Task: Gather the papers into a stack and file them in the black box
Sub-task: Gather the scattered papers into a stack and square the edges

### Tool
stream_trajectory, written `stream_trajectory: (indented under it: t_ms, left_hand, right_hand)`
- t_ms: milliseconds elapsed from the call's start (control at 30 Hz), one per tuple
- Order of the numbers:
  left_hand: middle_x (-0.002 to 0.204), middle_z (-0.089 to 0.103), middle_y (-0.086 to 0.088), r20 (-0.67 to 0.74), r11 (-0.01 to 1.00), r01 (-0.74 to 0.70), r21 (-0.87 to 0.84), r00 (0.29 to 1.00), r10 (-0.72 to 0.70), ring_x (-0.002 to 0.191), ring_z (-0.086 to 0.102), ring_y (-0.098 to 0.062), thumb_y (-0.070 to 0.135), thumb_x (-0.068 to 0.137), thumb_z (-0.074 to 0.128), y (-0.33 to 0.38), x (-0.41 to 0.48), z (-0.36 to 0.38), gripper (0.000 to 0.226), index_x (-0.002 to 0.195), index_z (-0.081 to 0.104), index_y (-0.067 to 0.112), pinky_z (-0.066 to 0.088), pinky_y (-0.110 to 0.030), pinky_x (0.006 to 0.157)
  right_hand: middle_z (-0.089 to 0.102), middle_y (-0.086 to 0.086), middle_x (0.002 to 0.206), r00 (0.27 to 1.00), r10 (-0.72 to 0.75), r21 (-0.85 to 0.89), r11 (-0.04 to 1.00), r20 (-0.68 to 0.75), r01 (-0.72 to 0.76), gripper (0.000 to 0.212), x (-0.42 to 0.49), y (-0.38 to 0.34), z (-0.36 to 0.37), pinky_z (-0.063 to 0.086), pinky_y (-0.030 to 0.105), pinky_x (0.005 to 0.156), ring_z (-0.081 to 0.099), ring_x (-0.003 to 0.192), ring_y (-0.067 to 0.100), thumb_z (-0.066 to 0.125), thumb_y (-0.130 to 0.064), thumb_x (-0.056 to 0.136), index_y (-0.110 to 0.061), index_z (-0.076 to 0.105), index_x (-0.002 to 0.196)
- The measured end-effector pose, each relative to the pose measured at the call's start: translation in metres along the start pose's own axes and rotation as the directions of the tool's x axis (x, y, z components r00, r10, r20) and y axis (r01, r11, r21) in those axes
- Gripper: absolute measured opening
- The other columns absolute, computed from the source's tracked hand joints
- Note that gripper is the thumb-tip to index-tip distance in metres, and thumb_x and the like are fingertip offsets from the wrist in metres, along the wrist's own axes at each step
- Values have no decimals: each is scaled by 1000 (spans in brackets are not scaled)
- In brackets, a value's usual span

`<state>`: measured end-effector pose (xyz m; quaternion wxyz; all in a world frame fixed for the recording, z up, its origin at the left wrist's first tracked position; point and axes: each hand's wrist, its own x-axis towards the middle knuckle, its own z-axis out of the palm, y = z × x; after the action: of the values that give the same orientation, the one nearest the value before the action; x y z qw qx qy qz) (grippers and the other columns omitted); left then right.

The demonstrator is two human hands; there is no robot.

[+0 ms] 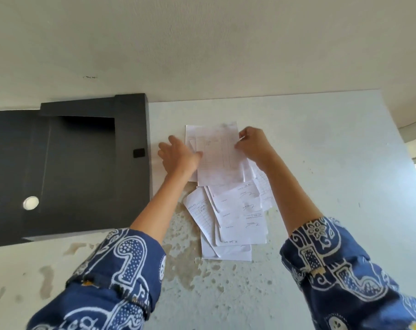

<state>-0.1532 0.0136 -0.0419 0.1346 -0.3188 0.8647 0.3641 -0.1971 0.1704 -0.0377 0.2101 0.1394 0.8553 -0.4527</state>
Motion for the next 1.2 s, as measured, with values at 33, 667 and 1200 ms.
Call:
stream_trajectory:
  t_ms: [33, 667, 1200]
  left_hand:
    - [138, 34, -19, -9, 1000, -3, 18, 1000, 3, 131, 33, -34, 29, 81, 71, 0, -5, 5, 67, 132, 35, 3, 43, -42, 99]
    - [104, 62, -8, 132, 982, -75, -172, 986, 98, 100, 60, -26, 13, 82, 70, -11, -42, 18, 43, 120, 52, 5, 51, -38, 90]
    - [137, 29, -22, 61, 916, 17, 401, 997, -46, 120, 38, -32, 56, 61, 79, -78, -147, 37, 126, 148, 4, 5, 43, -35, 93]
  right_hand:
    - [59, 9, 89, 999, -1, -85, 996, -54, -4, 16, -5, 10, 2, 48, 31, 76, 57, 88, 27, 55, -1, 79, -10, 56, 92]
    - [55, 18, 120, 953, 220, 96, 974, -210, -204, 36, -54, 38, 11, 46, 30, 69, 55, 100, 30, 60, -3, 78, 1, 49, 111]
    - [33, 18, 134, 964, 188, -243, 942, -189, -231, 83, -97, 57, 24, 42, 42, 96, 36, 127, 34, 81, -33, 69, -4, 31, 130]
